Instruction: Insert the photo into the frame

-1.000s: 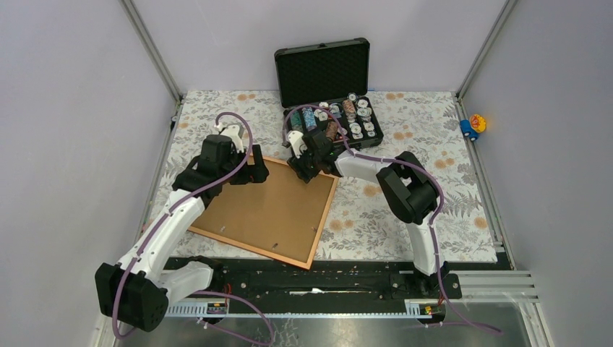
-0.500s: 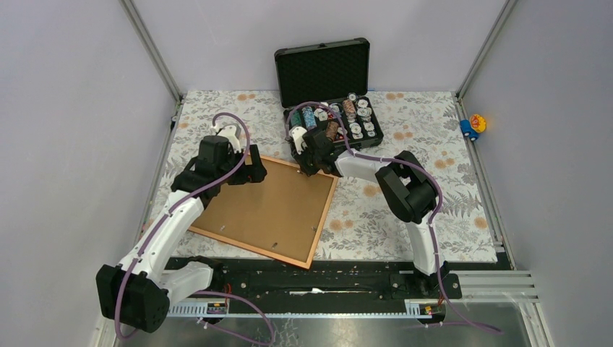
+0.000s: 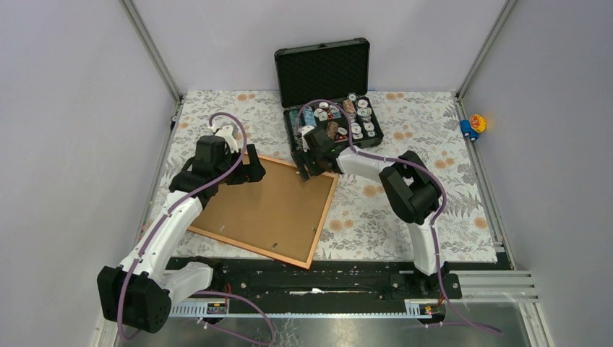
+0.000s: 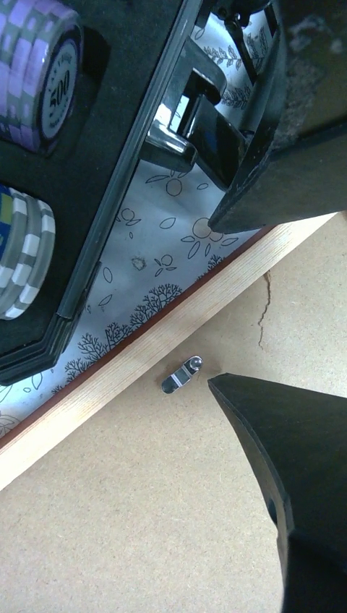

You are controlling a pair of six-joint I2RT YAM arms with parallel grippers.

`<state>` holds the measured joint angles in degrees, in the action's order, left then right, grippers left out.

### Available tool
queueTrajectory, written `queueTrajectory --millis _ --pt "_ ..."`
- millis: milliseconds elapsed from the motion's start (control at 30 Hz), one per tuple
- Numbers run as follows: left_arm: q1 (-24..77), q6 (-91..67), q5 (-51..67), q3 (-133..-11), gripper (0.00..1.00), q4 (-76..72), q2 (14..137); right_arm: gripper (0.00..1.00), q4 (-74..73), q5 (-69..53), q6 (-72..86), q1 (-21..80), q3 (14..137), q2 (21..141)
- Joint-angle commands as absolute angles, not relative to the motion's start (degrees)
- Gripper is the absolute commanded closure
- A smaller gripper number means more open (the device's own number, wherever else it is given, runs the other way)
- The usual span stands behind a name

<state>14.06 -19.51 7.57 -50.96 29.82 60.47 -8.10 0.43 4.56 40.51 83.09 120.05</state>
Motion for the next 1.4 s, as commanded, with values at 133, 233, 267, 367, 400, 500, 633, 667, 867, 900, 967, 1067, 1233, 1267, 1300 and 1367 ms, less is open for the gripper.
queueTrajectory --millis 133,233,267,367,400,500,633,667,867,900,967,1067,1233,1267,1300,1367 --pt "13.49 -19.69 9.72 -50.27 0.01 26.61 59.4 0.2 -5.99 -1.84 5.27 40.77 84.6 119.75" --pt "13.29 -19.69 9.76 -50.27 0.01 26.58 59.35 0.2 -5.39 -2.12 5.41 40.85 85.78 121.56" --pt "13.19 -19.69 9.81 -50.27 0.01 26.55 59.4 0.2 -5.25 -2.25 5.51 40.83 85.93 122.04" --pt "12.94 -19.72 10.05 -50.28 0.01 26.58 59.37 0.21 -4.19 -2.22 5.78 40.84 85.96 122.78" --pt "12.86 -19.74 10.21 -50.3 0.01 26.54 59.49 0.22 -3.98 -1.9 5.87 40.88 85.95 122.91" --pt "12.66 -19.78 10.46 -50.23 0.01 26.41 59.5 0.24 -3.44 -0.29 6.04 41.17 86.1 123.56" --pt "12.6 -19.78 10.42 -50.27 0.01 26.48 59.42 0.29 -3.42 3.43 6.09 42.17 86.46 124.45" --pt "12.56 -19.78 10.45 -50.27 0.01 26.52 59.39 0.31 -3.54 4.61 5.89 42.5 86.57 124.61" --pt "12.41 -19.78 10.72 -50.19 0.01 26.31 59.4 0.51 -4.57 7.11 8.6 42.73 86.95 125.24" --pt "12.4 -19.78 10.74 -50.2 0.01 26.36 59.42 0.56 -4.71 7.45 9.25 42.82 86.93 125.31" --pt "12.24 -19.78 10.9 -50.19 0.01 26.37 59.41 0.7 -5.2 8.5 10.18 42.94 86.92 125.83" --pt "12.17 -19.83 10.89 -50.02 0.01 26.3 59.25 0.92 -6.33 10.8 11.59 42.97 86.96 126.47" --pt "11.51 -19.93 11.84 -49.94 0.01 25.91 59.57 1.0 -7.11 10.87 12.92 42.96 87.27 125.4" --pt "11.25 -19.95 12.18 -49.92 0.01 25.82 59.71 1.0 -7.12 9.66 12.88 42.94 87.62 124.97" --pt "10.85 -19.95 12.64 -49.86 0.01 25.64 59.87 0.94 -7.09 8.58 12.65 42.97 87.85 124.39" --pt "10.05 -20.03 13.62 -49.67 0.01 25.29 60.1 0.72 -7.37 6.94 12.64 43.08 88.41 123.04"
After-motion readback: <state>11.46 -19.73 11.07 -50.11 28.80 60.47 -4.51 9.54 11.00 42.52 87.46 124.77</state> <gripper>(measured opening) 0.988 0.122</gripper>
